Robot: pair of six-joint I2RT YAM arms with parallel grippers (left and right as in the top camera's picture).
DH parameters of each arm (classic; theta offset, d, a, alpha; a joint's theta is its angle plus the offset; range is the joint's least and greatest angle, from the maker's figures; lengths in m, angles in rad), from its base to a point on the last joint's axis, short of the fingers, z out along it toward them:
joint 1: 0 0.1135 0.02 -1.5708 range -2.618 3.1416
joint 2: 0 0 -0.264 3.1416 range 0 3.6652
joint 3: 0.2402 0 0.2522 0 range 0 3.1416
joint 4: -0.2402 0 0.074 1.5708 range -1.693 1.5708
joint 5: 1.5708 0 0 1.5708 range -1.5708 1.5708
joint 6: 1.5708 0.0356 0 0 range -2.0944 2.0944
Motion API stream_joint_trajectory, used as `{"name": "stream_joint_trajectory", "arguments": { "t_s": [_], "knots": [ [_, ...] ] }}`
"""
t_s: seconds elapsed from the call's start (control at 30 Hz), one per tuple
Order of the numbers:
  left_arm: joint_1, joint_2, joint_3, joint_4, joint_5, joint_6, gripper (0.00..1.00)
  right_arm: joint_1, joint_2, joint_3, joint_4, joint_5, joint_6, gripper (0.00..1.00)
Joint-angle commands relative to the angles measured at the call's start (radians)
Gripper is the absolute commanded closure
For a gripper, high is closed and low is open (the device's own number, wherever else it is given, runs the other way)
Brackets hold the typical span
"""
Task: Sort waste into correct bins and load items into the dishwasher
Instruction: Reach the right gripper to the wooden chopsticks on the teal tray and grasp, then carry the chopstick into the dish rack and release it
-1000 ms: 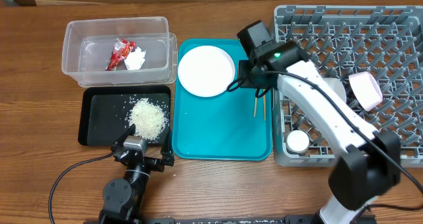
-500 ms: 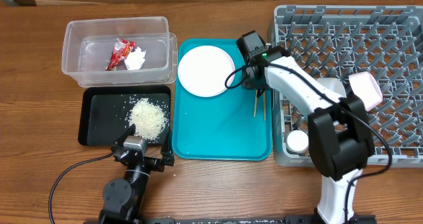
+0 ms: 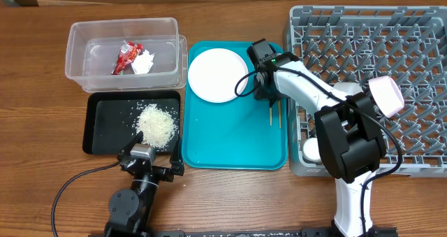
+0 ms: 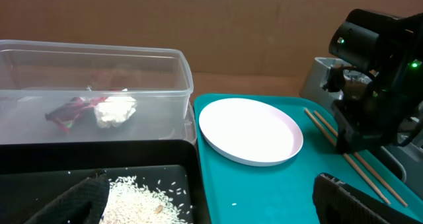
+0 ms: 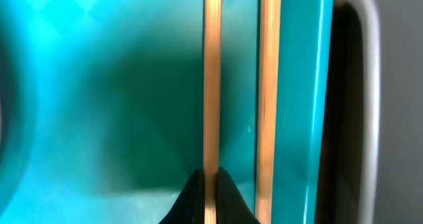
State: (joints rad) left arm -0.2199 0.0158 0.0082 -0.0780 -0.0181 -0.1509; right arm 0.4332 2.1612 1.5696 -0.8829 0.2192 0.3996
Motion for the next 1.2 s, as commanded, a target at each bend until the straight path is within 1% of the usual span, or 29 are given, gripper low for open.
{"name": "stream_joint_trajectory", "arguments": {
  "t_s": [0.0, 0.2, 0.37, 0.5, 0.6, 0.8, 0.9, 1.0, 1.03, 1.07, 1.1, 1.17],
  "knots": [
    [0.005, -0.005, -0.003, 0.001, 0.011, -0.006, 0.0, 0.011, 0.002, 0.002, -0.038, -0.037, 0.02, 0.96],
    [0.005, -0.005, -0.003, 0.001, 0.011, -0.006, 0.0, 0.011, -0.154, 0.038, -0.105, -0.039, 0.011, 0.96],
    [0.005, -0.005, -0.003, 0.001, 0.012, -0.006, 0.0, 0.007, -0.293, 0.038, -0.107, -0.028, -0.065, 0.96],
    [0.005, -0.005, -0.003, 0.001, 0.011, -0.006, 0.0, -0.015, -0.383, 0.038, -0.111, 0.077, -0.068, 0.96],
    [0.005, -0.005, -0.003, 0.001, 0.011, -0.006, 0.0, -0.042, -0.402, 0.038, -0.111, 0.103, -0.078, 0.96],
    [0.005, -0.005, -0.003, 0.001, 0.011, -0.006, 0.0, -0.13, -0.373, 0.026, -0.102, 0.11, -0.181, 0.96],
    [0.005, -0.005, -0.003, 0.001, 0.011, -0.006, 0.0, -0.182, -0.35, -0.003, -0.089, 0.08, -0.196, 0.96],
    [0.005, -0.005, -0.003, 0.001, 0.011, -0.006, 0.0, -0.204, -0.329, -0.017, -0.093, 0.044, -0.233, 0.96],
    [0.005, -0.005, -0.003, 0.001, 0.011, -0.006, 0.0, -0.205, -0.323, -0.018, -0.101, 0.014, -0.25, 0.95],
    [0.005, -0.005, -0.003, 0.001, 0.011, -0.006, 0.0, -0.205, -0.32, -0.018, -0.107, 0.002, -0.255, 0.9],
    [0.005, -0.005, -0.003, 0.001, 0.011, -0.006, 0.0, -0.2, -0.32, -0.018, -0.114, -0.003, -0.256, 0.8],
    [0.005, -0.005, -0.003, 0.001, 0.011, -0.006, 0.0, -0.183, -0.32, -0.018, -0.117, 0.006, -0.272, 0.76]
  ]
}}
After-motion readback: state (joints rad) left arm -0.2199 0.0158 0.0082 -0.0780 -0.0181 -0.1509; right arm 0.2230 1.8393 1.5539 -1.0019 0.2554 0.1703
